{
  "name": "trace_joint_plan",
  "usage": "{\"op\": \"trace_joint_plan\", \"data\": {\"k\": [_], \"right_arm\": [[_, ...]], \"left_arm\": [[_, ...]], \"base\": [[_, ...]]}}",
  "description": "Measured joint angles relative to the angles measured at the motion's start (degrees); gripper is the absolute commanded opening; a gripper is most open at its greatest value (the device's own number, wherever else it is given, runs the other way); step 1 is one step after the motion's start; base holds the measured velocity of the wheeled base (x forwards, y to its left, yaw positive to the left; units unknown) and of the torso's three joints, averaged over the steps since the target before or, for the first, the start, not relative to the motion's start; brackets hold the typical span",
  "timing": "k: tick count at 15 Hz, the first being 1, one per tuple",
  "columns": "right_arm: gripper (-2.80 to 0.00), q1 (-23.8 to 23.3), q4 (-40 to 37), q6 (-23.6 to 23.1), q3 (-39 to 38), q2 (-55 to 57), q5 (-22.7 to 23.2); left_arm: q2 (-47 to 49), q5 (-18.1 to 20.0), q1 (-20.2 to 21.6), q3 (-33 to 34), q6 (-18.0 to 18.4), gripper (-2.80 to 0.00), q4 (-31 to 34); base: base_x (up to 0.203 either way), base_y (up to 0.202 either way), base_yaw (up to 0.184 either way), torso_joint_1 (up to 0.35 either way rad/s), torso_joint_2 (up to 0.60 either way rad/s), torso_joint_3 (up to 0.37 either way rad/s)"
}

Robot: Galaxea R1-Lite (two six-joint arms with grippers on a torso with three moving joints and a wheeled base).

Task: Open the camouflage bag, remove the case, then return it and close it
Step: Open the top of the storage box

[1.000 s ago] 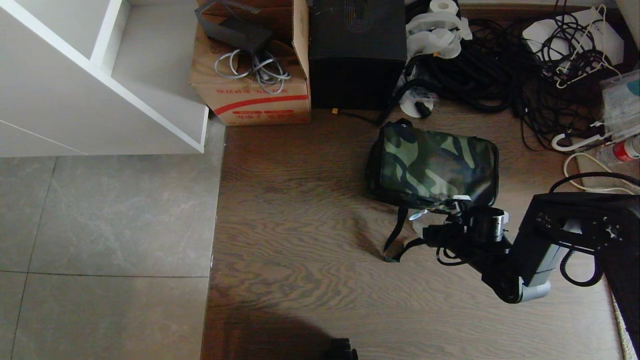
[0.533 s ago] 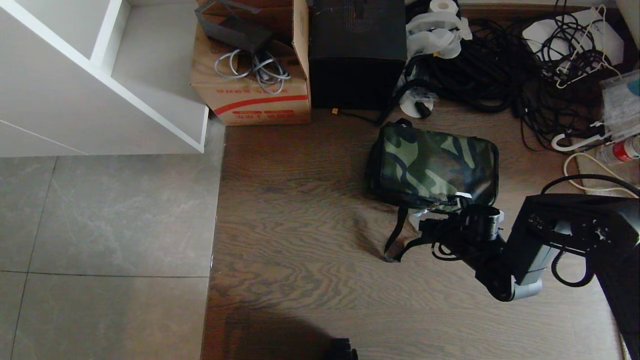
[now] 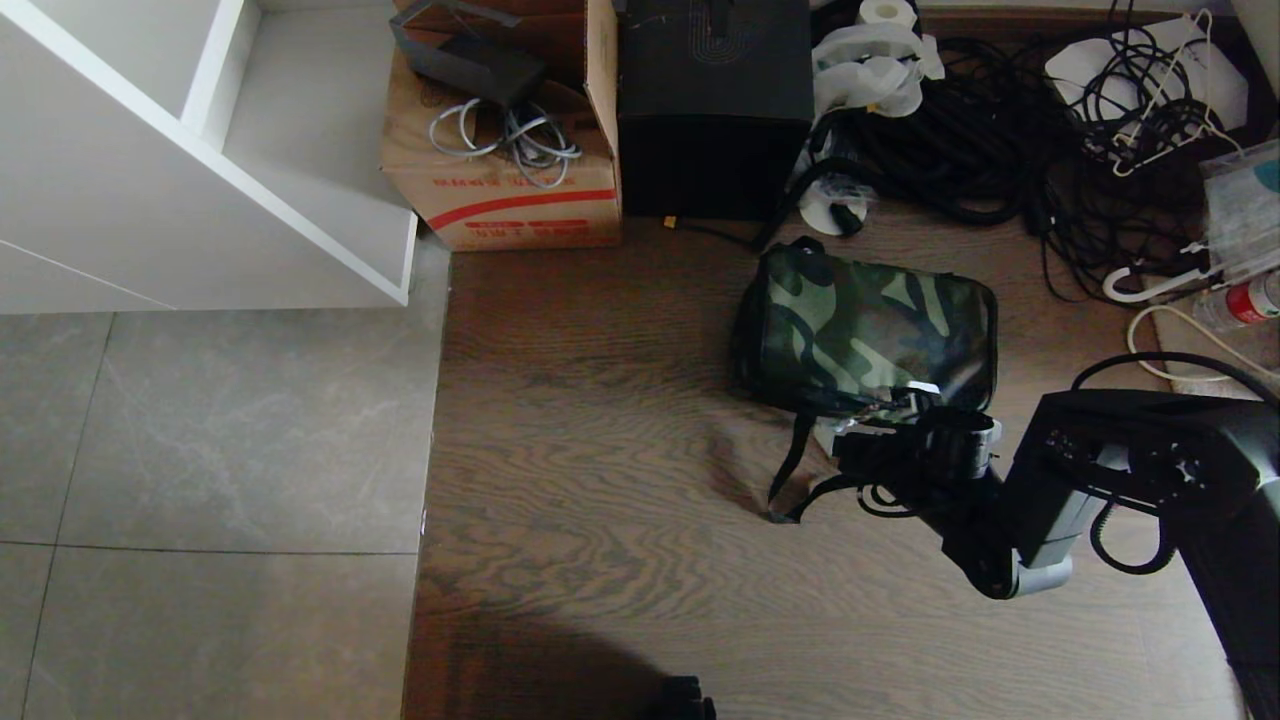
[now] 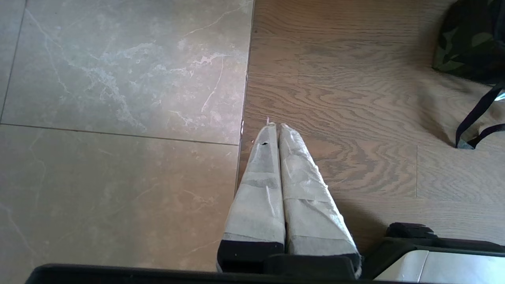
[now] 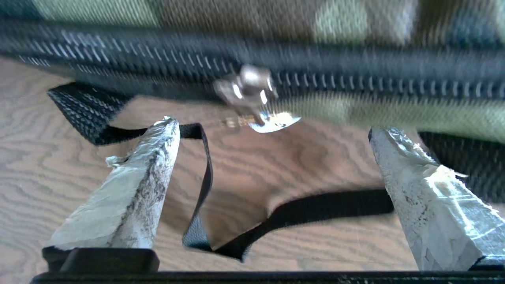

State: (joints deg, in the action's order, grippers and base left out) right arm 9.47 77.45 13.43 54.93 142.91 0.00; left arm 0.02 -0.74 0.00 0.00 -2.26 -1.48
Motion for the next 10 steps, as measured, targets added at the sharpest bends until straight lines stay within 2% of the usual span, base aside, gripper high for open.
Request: {"op": "trace_joint_plan", "data": {"k": [10], "right_arm": [[0.0, -0.5, -0.7, -2.1, -1.5, -0.9, 0.0]], "left_arm": [[0.0, 0.0, 0.0, 0.0, 0.0, -2.8, 0.0]], "base": [[0.0, 0.0, 0.0, 0.0, 0.0, 0.0]]}}
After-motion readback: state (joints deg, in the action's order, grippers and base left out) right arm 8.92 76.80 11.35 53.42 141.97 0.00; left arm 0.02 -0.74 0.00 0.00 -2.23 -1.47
